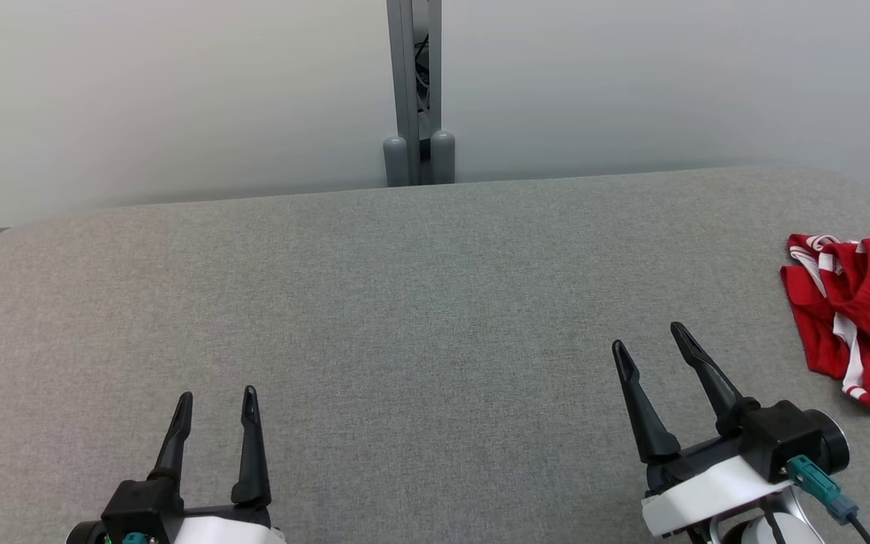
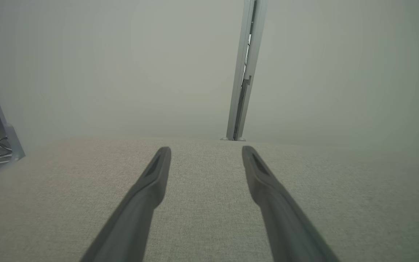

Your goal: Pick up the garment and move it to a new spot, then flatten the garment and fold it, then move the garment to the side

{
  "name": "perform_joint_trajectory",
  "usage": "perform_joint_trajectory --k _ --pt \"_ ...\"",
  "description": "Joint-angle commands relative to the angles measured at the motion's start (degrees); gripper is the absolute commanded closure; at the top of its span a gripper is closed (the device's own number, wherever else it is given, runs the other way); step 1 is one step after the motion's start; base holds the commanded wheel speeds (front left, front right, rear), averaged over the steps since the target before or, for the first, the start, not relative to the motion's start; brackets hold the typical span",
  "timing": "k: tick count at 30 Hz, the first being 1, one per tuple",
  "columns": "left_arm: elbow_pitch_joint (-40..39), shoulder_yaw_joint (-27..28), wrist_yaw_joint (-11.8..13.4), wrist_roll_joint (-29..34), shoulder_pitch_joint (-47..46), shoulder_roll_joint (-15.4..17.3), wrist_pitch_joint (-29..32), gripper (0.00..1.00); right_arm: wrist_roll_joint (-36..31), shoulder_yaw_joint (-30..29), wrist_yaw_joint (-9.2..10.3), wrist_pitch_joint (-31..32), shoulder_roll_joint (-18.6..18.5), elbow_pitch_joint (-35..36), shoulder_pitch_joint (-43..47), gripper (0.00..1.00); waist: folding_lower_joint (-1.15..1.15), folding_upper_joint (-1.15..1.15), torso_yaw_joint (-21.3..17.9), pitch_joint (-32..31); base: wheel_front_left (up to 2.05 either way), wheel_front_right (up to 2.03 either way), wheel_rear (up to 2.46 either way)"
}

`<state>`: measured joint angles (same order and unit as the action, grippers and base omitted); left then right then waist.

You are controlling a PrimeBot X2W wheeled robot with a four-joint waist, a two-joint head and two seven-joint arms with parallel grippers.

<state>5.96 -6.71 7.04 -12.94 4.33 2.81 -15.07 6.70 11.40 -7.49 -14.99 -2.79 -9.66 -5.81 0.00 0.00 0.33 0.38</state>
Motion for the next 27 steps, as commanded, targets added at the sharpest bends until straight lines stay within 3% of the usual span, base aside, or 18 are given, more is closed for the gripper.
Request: perform_joint_trajectory --k 1,27 --pt "-0.16 0.26 -0.42 -0.27 0.55 0.22 -0.01 0.0 0.07 -0.13 -0.02 -0.24 -0.22 0.05 0.23 0.0 0.0 0.0 0.01 -0.05 0.0 0.0 0.0" --pt "1.1 1.24 -1.7 -3.92 1.06 0.23 -0.01 0.0 0.32 0.47 -0.02 -0.24 -0.22 -0.58 0.2 0.0 0.0 0.0 0.64 -0.39 0.0 0.0 0.0"
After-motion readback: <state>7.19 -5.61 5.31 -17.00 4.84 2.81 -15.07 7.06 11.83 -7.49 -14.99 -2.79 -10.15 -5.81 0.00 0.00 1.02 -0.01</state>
